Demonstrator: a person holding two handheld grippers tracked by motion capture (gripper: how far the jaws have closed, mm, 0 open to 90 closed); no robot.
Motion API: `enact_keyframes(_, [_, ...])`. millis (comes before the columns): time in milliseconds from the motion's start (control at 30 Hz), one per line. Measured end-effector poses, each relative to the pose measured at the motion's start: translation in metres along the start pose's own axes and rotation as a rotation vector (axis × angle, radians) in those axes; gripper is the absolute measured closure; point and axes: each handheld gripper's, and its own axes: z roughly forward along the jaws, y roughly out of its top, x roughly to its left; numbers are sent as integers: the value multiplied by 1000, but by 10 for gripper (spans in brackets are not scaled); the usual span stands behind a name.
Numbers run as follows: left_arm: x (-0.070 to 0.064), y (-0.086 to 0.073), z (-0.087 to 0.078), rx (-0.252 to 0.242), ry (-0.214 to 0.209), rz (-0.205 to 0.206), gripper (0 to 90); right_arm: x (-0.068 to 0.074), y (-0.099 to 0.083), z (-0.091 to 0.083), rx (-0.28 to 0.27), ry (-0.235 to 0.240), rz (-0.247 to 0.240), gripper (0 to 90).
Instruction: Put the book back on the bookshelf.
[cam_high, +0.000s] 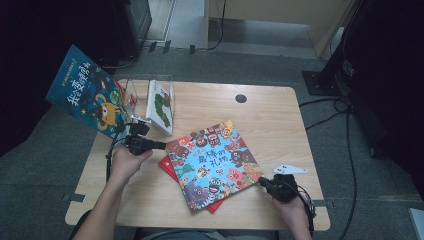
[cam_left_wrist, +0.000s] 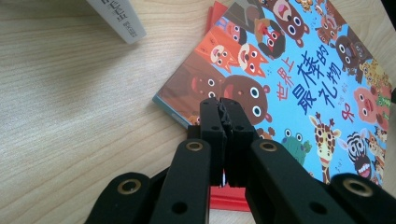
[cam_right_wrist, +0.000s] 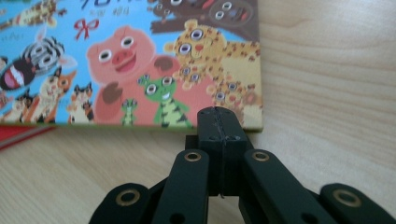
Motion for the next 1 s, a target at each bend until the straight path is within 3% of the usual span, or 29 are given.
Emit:
enact_keyframes(133, [1,-1,0,0,1,-5,897,-4,2,1,-15,25,13,900])
enact_keyframes(533, [6,-6,1,-5,27,-28,892,-17,9,6,-29,9,58,900])
enact_keyframes(1000, [17,-5,16,-1,87,-42,892,-33,21,16,-40,20,70,900])
